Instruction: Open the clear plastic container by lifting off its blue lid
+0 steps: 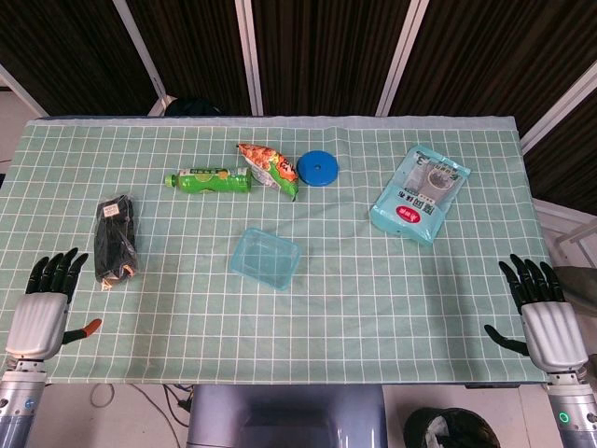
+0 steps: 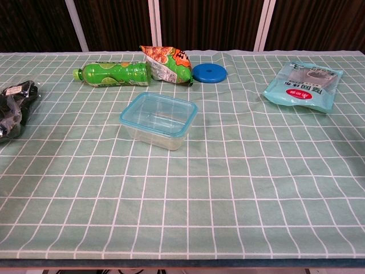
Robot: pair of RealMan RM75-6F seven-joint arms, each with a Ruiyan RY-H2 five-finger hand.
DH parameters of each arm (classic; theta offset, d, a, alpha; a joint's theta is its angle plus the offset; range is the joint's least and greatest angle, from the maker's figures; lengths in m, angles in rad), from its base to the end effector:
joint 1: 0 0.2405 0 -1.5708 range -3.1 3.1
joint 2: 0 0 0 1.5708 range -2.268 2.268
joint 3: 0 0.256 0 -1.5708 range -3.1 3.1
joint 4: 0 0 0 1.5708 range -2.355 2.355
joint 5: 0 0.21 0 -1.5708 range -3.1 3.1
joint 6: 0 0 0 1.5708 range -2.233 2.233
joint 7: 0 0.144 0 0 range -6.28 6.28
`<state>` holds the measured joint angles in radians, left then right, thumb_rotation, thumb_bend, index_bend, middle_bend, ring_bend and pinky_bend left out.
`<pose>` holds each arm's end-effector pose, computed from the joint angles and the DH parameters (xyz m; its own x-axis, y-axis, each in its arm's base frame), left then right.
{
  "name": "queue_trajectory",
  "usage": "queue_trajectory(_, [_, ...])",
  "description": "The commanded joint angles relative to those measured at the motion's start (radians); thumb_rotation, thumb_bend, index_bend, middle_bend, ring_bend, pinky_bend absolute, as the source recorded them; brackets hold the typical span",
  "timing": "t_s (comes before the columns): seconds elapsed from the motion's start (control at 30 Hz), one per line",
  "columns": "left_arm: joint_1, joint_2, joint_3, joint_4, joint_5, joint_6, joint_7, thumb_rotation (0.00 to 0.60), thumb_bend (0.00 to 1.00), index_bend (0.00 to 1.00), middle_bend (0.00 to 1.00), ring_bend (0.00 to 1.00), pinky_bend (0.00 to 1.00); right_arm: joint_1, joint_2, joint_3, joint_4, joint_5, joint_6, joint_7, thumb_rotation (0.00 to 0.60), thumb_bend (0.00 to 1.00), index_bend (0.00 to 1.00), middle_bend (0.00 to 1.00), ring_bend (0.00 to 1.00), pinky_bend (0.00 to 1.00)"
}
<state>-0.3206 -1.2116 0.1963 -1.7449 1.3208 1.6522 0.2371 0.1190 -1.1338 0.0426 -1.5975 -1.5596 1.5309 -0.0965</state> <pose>-0.2724 0.1928 0.1203 0.4501 0.0363 0.8922 0.8927 -0.0428 -0.4486 -0.2964 -0.1895 0.1574 0.4814 0.0593 0.8745 -0.8695 -0.0936 0.4850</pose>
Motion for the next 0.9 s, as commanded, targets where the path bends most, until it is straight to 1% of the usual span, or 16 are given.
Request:
queue_trajectory(0.03, [0.005, 0.005, -0.014, -0.01, -0.001, -0.013, -0.001, 0.6, 0.0, 0.0, 0.0, 0.0, 0.03, 0.001, -0.002, 0.001, 0.001, -0.001, -0.002, 0.001, 0.6, 0.28, 0.0, 0.0, 0.0, 0.0])
queue_trajectory(0.27, [-0.023, 0.016, -0.065, -0.054, -0.011, -0.07, 0.058, 0.6, 0.0, 0.0, 0.0, 0.0, 0.03, 0.008, -0.008, 0.01, 0.002, 0.012, -0.018, 0.011, 0.6, 0.28, 0.0, 0.0, 0.0, 0.0])
queue_trajectory(0.33, [-0.05, 0.025, -0.087, -0.091, -0.021, -0.107, 0.098, 0.6, 0.0, 0.0, 0.0, 0.0, 0.03, 0.009, -0.01, 0.011, 0.001, 0.012, -0.021, 0.013, 0.6, 0.28, 0.0, 0.0, 0.0, 0.0])
queue_trajectory(0.47, [-0.135, 0.036, -0.153, -0.182, -0.069, -0.218, 0.184, 0.6, 0.0, 0.0, 0.0, 0.0, 0.03, 0.011, -0.013, 0.014, -0.002, 0.013, -0.023, 0.014, 0.6, 0.28, 0.0, 0.0, 0.0, 0.0])
queue_trajectory(0.57, [-0.213, 0.031, -0.212, -0.225, -0.145, -0.321, 0.26, 0.6, 0.0, 0.0, 0.0, 0.0, 0.03, 0.01, -0.014, 0.02, -0.006, 0.024, -0.026, 0.018, 0.6, 0.28, 0.0, 0.0, 0.0, 0.0])
queue_trajectory(0.67, [-0.296, 0.006, -0.275, -0.237, -0.245, -0.416, 0.336, 0.6, 0.0, 0.0, 0.0, 0.0, 0.03, 0.011, -0.015, 0.026, -0.006, 0.035, -0.03, 0.019, 0.6, 0.28, 0.0, 0.0, 0.0, 0.0])
queue_trajectory(0.8, [-0.4, -0.052, -0.347, -0.217, -0.402, -0.516, 0.423, 0.6, 0.0, 0.0, 0.0, 0.0, 0.03, 0.014, -0.016, 0.033, -0.005, 0.047, -0.039, 0.027, 0.6, 0.28, 0.0, 0.0, 0.0, 0.0])
queue_trajectory(0.9, [-0.47, -0.103, -0.382, -0.178, -0.512, -0.567, 0.479, 0.6, 0.0, 0.0, 0.0, 0.0, 0.03, 0.018, -0.019, 0.038, 0.0, 0.059, -0.049, 0.03, 0.6, 0.28, 0.0, 0.0, 0.0, 0.0])
